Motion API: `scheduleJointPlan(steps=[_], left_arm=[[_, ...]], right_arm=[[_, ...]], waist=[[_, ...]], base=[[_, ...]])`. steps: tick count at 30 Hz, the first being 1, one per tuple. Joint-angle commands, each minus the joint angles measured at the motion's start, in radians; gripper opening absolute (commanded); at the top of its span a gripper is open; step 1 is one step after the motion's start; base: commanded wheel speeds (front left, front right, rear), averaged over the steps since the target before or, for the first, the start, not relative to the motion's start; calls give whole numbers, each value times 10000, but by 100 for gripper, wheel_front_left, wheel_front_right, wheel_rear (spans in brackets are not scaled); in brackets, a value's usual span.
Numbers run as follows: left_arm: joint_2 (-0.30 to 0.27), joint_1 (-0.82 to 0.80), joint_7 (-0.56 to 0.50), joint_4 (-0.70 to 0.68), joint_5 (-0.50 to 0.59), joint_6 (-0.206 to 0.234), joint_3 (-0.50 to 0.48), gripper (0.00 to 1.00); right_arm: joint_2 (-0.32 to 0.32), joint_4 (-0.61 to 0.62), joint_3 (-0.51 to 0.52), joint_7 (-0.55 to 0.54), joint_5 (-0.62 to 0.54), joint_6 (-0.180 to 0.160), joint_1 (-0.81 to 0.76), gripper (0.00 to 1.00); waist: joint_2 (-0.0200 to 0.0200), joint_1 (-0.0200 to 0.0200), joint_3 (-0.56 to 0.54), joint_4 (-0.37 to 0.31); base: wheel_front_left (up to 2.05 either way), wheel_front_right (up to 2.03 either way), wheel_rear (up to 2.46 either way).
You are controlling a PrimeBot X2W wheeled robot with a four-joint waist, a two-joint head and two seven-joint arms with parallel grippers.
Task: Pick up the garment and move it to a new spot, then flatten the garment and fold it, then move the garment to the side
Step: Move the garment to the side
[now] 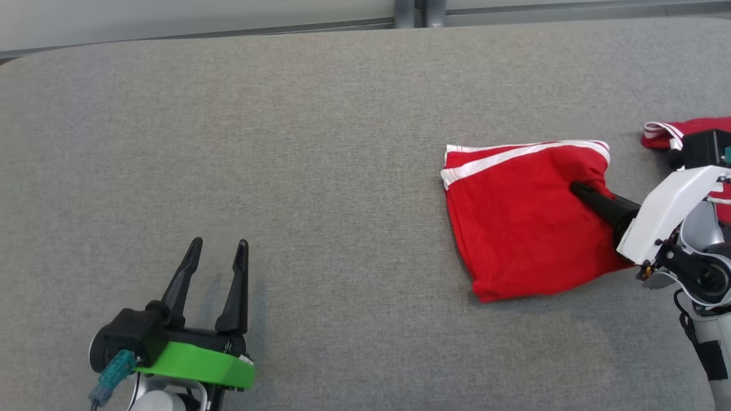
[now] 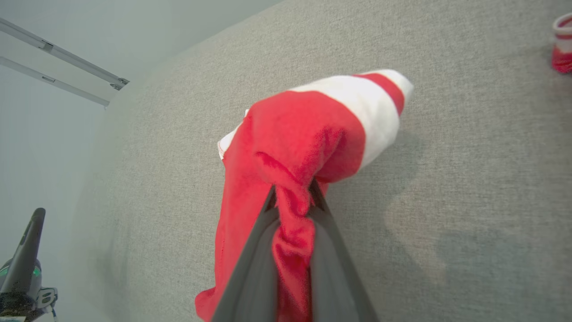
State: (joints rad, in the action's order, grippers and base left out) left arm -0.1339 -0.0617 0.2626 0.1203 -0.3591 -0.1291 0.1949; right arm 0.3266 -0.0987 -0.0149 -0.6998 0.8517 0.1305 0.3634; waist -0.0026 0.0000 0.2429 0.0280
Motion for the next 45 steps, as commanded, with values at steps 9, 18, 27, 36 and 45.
scheduleJointPlan(steps=[9, 18, 27, 36, 45], left_arm=[[-296, 146, 9, -736, 392, -28, -697, 100], [-524, 121, 9, -1069, 691, -28, -787, 100], [-531, -190, 10, -1089, 836, -28, -835, 100], [-292, -349, 10, -973, 794, -28, -948, 100], [-150, -373, 10, -957, 823, -28, -1067, 100]], right_arm=[[80, -428, -141, 640, -1088, 3, 310, 0], [859, -619, -1020, 1561, -2055, 3, 855, 0], [2231, -1008, -1574, 1498, -2989, 1, 2474, 0], [3491, -1275, -2017, 1218, -2891, 1, 3585, 0], [3047, -573, -2683, 1126, -1557, -3, 4263, 0]], waist=[[26, 0, 859, -2621], [26, 0, 1368, -3114], [26, 0, 1849, -2482], [26, 0, 2188, -1816], [26, 0, 2193, -1551]], base=[[0, 0, 0], [0, 0, 0], [0, 0, 0], [0, 0, 0], [0, 0, 0]])
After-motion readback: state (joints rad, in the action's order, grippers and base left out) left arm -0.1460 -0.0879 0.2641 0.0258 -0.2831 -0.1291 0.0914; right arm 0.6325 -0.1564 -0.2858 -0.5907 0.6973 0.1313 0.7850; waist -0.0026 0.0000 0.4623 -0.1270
